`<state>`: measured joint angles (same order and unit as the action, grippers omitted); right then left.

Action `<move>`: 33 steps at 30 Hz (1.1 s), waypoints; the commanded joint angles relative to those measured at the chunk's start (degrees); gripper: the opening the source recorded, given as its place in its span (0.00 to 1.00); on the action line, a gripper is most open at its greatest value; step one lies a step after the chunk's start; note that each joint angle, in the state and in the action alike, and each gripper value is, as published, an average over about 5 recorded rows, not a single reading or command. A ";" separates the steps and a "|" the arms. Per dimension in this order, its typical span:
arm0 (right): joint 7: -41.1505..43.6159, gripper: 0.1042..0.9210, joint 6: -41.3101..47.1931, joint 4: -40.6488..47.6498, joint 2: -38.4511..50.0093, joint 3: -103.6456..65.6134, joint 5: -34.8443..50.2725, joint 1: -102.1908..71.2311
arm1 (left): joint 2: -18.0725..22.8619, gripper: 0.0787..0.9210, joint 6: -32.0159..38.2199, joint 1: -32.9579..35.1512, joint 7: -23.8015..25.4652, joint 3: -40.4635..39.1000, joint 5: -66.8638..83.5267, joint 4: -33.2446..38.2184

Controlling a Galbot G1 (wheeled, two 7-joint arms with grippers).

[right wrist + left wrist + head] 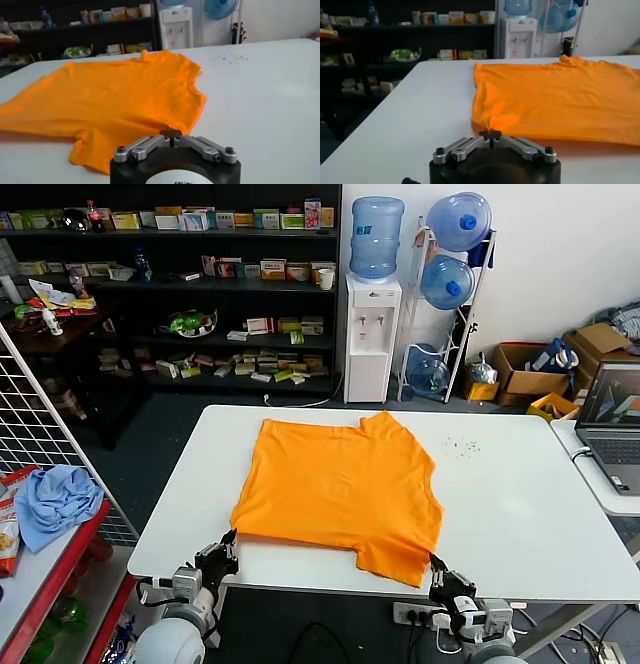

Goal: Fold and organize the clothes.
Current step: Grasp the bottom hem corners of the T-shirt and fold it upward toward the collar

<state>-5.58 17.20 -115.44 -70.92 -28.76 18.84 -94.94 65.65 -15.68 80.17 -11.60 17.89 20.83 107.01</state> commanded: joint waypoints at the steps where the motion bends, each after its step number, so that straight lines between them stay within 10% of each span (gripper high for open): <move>1: -0.25 0.02 -0.54 -6.53 1.61 -1.77 -6.17 -10.40 | -2.97 0.02 0.55 11.71 -0.34 0.55 -1.08 8.34; 33: 2.44 0.02 -4.71 11.84 10.52 1.79 -1.38 18.50 | -0.32 0.02 8.49 -11.37 0.61 -6.41 -6.84 -8.49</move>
<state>-3.26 12.85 -109.49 -61.33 -28.72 16.94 -84.07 65.21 -7.95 74.45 -11.04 13.03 13.90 104.61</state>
